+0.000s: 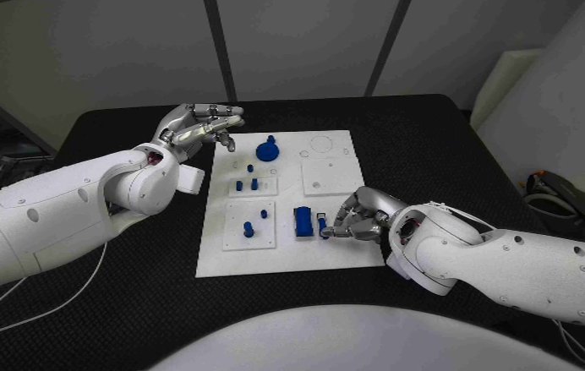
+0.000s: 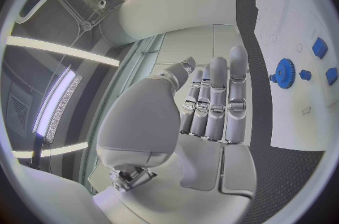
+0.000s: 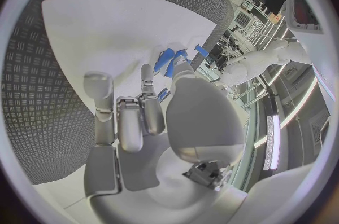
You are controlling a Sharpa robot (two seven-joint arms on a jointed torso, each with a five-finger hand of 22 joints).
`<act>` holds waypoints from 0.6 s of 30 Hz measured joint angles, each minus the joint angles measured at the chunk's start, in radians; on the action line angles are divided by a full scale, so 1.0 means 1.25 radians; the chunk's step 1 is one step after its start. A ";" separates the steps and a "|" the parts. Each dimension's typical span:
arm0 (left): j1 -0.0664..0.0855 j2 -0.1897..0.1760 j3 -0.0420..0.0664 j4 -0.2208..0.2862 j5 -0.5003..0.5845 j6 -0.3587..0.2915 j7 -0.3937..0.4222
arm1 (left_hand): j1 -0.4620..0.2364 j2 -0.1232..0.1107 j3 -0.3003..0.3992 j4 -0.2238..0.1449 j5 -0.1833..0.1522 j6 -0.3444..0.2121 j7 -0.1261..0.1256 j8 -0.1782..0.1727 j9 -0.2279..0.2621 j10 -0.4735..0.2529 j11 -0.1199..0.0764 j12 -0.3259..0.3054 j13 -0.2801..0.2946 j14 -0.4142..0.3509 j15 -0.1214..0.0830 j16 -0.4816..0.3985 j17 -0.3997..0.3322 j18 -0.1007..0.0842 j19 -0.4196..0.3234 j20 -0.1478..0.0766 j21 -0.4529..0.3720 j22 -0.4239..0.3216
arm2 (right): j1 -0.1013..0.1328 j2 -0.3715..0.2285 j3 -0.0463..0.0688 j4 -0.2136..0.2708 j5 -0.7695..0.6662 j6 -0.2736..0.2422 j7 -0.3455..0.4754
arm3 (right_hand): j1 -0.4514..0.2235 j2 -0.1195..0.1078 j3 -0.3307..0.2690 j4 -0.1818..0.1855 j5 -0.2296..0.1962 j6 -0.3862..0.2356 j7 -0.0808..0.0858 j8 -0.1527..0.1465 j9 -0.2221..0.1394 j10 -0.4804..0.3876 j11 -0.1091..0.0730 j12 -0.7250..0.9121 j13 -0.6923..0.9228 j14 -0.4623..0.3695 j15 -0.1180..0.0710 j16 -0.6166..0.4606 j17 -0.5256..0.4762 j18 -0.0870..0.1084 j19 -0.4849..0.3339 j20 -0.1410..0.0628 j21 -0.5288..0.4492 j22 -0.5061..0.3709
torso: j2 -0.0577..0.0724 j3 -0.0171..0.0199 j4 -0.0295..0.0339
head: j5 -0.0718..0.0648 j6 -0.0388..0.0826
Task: Assemble the parts on the task board
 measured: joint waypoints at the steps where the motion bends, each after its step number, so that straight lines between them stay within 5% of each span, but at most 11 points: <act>1: 0.000 0.000 0.000 0.000 0.000 0.000 0.000 | 0.000 0.000 0.000 0.000 0.000 0.000 0.000 0.000 0.000 0.000 0.000 0.000 0.000 0.000 0.000 0.000 0.000 0.000 0.000 0.000 0.000 0.000 | 0.000 0.000 0.000 0.000 0.000 0.001 0.001 | 0.000 0.000 0.000 0.000 0.000 0.000 0.000 0.000 0.000 0.000 0.000 0.000 0.000 0.000 0.000 0.000 0.000 0.000 0.000 0.000 0.000 0.000 | 0.000 0.0000 0.0000 | 0.000 0.000; 18: -0.001 0.001 0.000 -0.003 0.000 0.000 -0.002 | 0.000 0.000 0.000 0.000 0.000 0.000 0.000 0.000 0.000 0.000 0.000 0.000 0.000 0.000 0.000 0.000 0.000 0.000 0.000 0.000 0.000 0.000 | 0.000 -0.012 0.000 0.011 0.005 0.024 0.019 | 0.004 0.004 -0.004 0.004 0.000 0.000 0.000 0.000 0.001 0.000 0.000 0.000 0.000 0.000 0.000 0.000 0.000 0.000 0.000 0.000 0.000 0.000 | 0.000 0.0004 0.0002 | 0.000 -0.001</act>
